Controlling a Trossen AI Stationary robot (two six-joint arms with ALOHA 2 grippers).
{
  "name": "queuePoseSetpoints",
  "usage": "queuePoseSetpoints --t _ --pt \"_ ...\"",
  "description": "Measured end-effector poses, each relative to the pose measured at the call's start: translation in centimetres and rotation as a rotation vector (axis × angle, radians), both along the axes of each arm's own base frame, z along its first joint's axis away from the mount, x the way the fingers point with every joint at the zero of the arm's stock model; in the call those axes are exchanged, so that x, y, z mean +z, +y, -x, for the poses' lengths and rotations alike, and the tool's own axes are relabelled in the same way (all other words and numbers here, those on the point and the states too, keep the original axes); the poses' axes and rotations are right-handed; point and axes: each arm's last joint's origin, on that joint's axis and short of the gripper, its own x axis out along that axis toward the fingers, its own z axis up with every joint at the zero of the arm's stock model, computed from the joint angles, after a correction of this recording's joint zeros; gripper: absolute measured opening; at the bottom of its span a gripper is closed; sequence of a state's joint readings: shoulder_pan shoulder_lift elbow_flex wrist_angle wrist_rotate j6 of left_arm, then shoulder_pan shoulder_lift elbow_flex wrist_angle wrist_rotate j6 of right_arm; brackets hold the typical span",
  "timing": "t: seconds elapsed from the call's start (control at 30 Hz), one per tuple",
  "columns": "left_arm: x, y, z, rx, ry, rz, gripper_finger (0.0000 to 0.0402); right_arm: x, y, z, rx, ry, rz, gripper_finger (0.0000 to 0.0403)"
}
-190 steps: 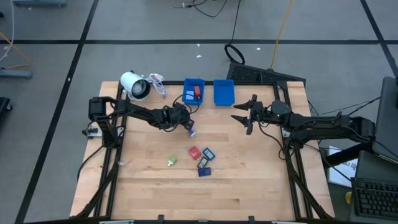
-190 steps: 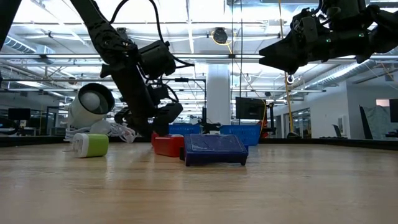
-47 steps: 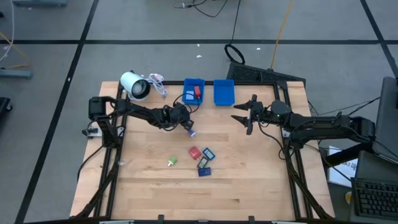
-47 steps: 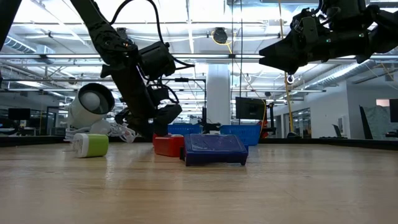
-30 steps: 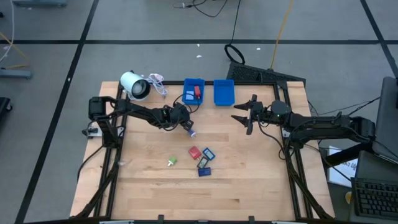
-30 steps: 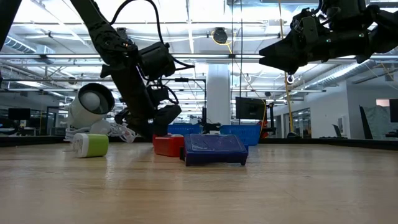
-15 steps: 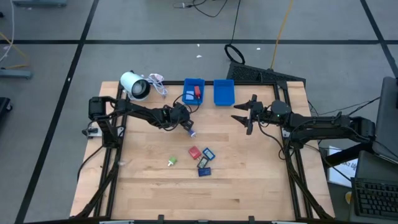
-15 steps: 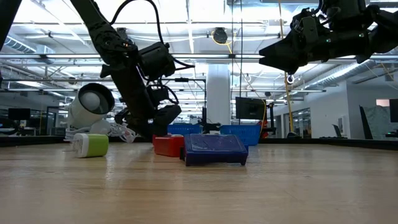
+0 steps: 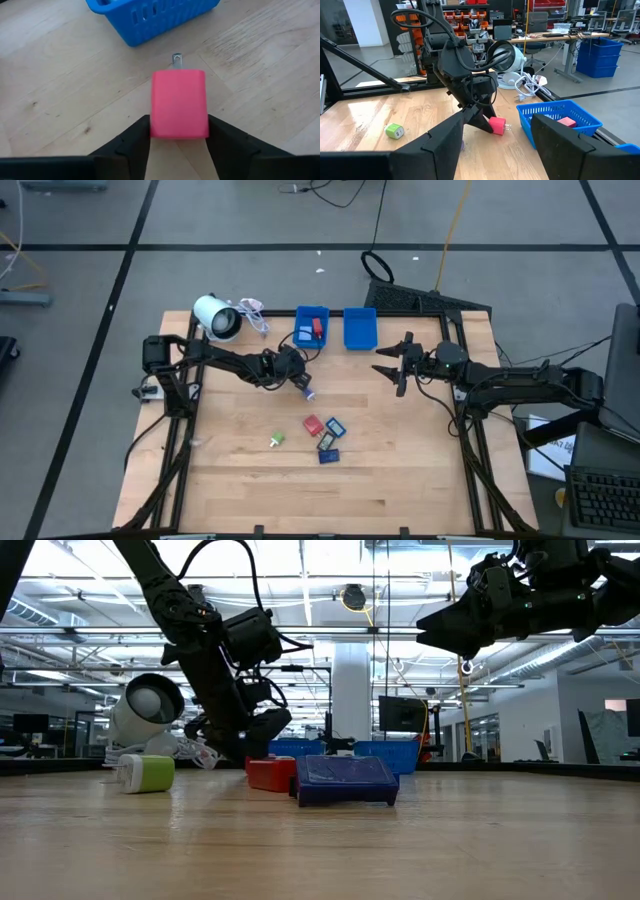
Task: Pick & Place Office items
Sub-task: Put the pink charger adapter into the left basket
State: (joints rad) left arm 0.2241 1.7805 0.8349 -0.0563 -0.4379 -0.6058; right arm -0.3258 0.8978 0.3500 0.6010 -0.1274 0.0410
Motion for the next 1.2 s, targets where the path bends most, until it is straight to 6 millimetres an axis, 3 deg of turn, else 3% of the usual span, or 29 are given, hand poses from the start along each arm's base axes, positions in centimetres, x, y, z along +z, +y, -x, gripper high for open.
queuePoseSetpoints --t 0.13,0.43,0.67,1.03,1.2 --pt "0.0 0.0 0.0 0.001 -0.001 0.0 0.0151 0.0 0.0 0.0 0.0 0.0 0.0 0.0222" --pt "0.0 0.0 0.0 -0.018 0.012 -0.008 0.017 0.0 0.0 0.0 0.0 0.0 0.0 0.0222" --pt "0.4 -0.2 0.0 -0.037 -0.007 0.013 0.0151 0.0 0.0 0.0 0.0 0.001 0.0 0.0222" --pt "4.5 -0.6 0.2 -0.072 -0.136 -0.051 0.0152 0.0 0.0 0.0 0.0 0.004 -0.001 0.0222" --pt "6.4 0.8 0.0 -0.072 -0.235 -0.121 0.0152 0.0 0.0 0.0 0.0 0.003 -0.004 0.0222"
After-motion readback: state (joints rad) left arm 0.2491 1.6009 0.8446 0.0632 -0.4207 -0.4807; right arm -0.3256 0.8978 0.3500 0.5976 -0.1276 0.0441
